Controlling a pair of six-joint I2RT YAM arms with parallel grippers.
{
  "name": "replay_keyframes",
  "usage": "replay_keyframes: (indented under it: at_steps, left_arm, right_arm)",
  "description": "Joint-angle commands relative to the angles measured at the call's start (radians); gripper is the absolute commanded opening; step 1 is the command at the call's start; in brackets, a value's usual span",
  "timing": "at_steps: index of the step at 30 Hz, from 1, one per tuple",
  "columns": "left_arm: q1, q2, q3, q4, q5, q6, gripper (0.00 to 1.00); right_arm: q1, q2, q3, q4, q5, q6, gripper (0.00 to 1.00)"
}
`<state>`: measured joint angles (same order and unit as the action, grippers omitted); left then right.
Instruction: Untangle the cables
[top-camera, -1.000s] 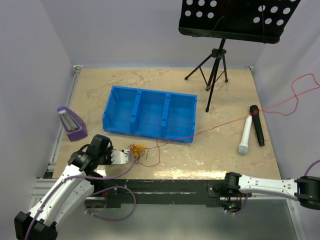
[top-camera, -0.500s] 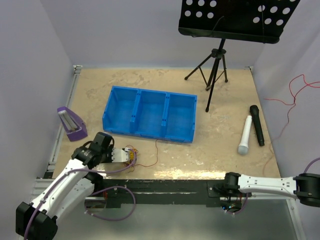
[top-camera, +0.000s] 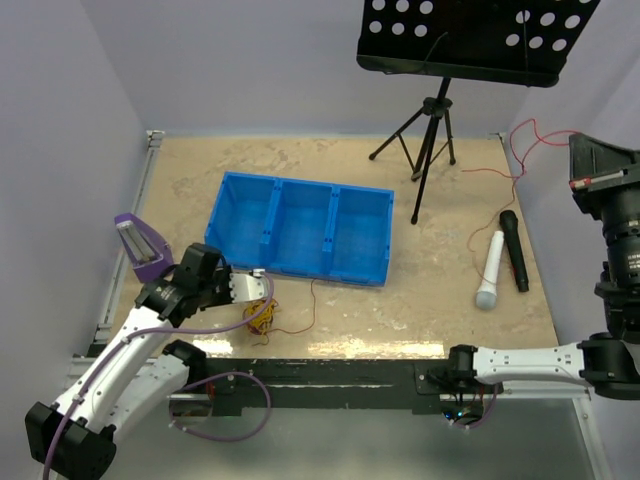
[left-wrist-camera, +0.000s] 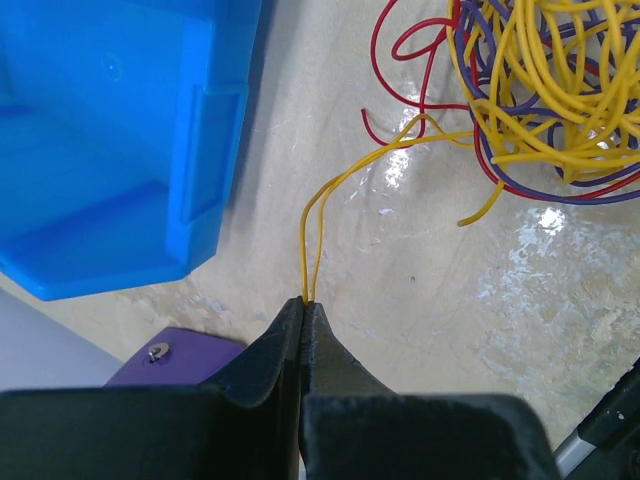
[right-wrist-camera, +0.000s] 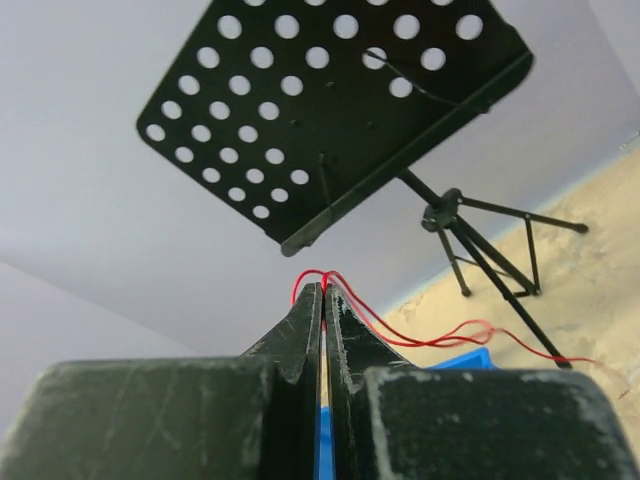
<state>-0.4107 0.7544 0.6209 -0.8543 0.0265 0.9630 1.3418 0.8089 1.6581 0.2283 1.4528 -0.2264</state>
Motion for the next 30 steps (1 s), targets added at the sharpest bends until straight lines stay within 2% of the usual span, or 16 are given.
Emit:
replay_keyframes:
  at_steps: [1,9,21,30]
  left_arm:
    - [0.004,-0.02,-0.007,0.012,0.044,-0.032,0.0]
    - [0.004,-0.003,0.022,0.009,0.107,-0.058,0.0]
    - [0.004,0.005,0.053,0.004,0.15,-0.078,0.0]
    - [0.004,-0.015,0.039,0.003,0.15,-0.083,0.0]
  right_arm:
    - [0.002,0.101,0.058,0.265,-0.103,-0.232,0.0]
    - [0.002,0.294,0.19,0.321,-0.209,-0.28,0.0]
    - [-0.003,0.518,0.35,0.364,-0.287,-0.31,0.0]
    - [-0.084,0.575,0.379,0.346,-0.327,-0.283,0.0]
